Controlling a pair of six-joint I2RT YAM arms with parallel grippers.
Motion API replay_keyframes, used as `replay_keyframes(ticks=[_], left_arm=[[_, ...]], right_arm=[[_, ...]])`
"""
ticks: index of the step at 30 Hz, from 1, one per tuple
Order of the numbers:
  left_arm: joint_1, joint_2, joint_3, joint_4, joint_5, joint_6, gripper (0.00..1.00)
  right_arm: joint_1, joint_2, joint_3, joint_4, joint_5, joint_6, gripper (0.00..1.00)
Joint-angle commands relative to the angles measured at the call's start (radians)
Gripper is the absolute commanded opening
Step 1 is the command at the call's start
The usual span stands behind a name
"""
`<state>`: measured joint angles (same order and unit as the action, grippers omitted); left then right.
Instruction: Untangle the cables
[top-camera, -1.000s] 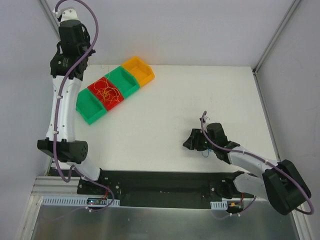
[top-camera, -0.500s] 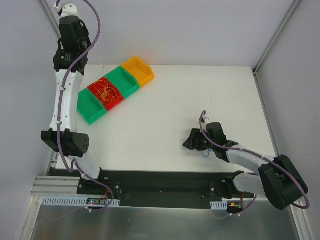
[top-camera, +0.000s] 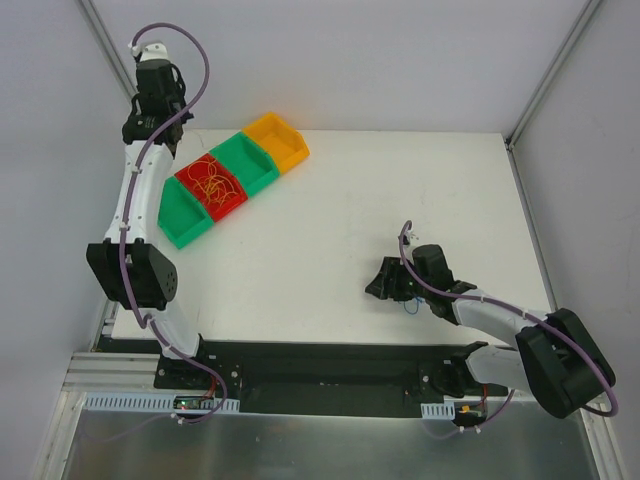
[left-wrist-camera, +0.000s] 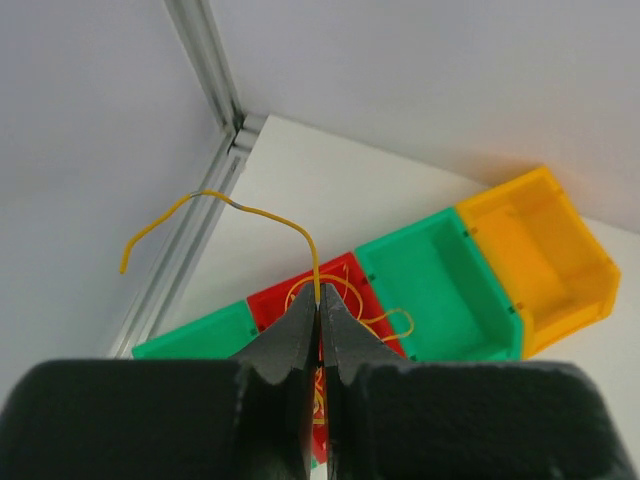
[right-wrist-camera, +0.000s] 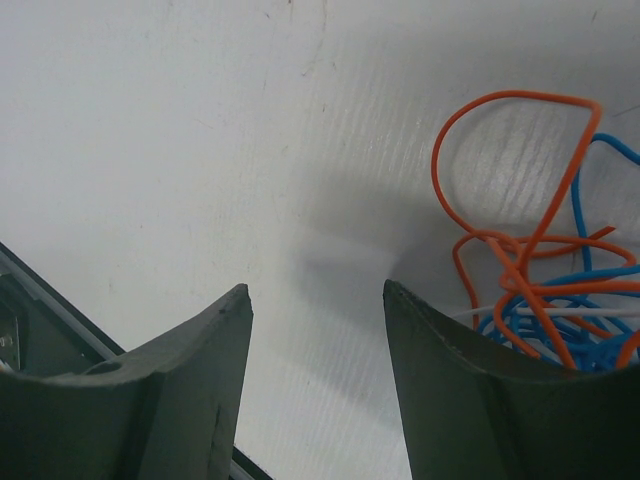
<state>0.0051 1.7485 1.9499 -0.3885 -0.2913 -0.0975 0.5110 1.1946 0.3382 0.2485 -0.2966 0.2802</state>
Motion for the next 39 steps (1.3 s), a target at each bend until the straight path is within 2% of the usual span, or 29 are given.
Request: replay_keyframes(ticks=[1,8,17,20,26,27,28,32,37,39], left_arm=[[0.029,0.006,-0.115,0.040,0.001,-0.037,0.00],[0.033,0.101,-0.212,0.030,0.139,-0.140,0.00],[0.058,0.304,-0.146,-0.027,0.219,-0.237,0.00],[0.078,0.324,-0.178,-0.027,0.222,-0.280,0.00],[0.114,0.341,-0.161,-0.055,0.271,-0.272,0.01],[0.116,0.323,-0.167,-0.059,0.256,-0.275,0.08],[0.116,0.300,-0.175,-0.061,0.235,-0.280,0.20],[0.118,0.197,-0.195,-0.061,0.268,-0.275,0.43],[0.119,0.071,-0.242,-0.061,0.340,-0.321,0.64],[0.121,0.030,-0.269,-0.055,0.398,-0.352,0.68]], right_arm=[[-0.008,-0.003,0.035,0.029,-0.009,0.001,0.58],[-0.009,0.013,0.039,0.032,-0.027,0.005,0.58],[-0.012,0.017,0.039,0.032,-0.016,-0.003,0.58],[-0.014,0.020,0.039,0.032,-0.015,-0.003,0.58],[-0.014,0.037,0.041,0.037,-0.019,-0.003,0.58],[-0.014,0.042,0.042,0.035,-0.022,-0.003,0.58],[-0.014,0.043,0.044,0.037,-0.026,-0.001,0.58],[-0.014,0.042,0.044,0.038,-0.027,-0.001,0.58],[-0.014,0.033,0.041,0.038,-0.013,-0.016,0.58],[-0.014,0.017,0.036,0.037,-0.007,-0.030,0.58]])
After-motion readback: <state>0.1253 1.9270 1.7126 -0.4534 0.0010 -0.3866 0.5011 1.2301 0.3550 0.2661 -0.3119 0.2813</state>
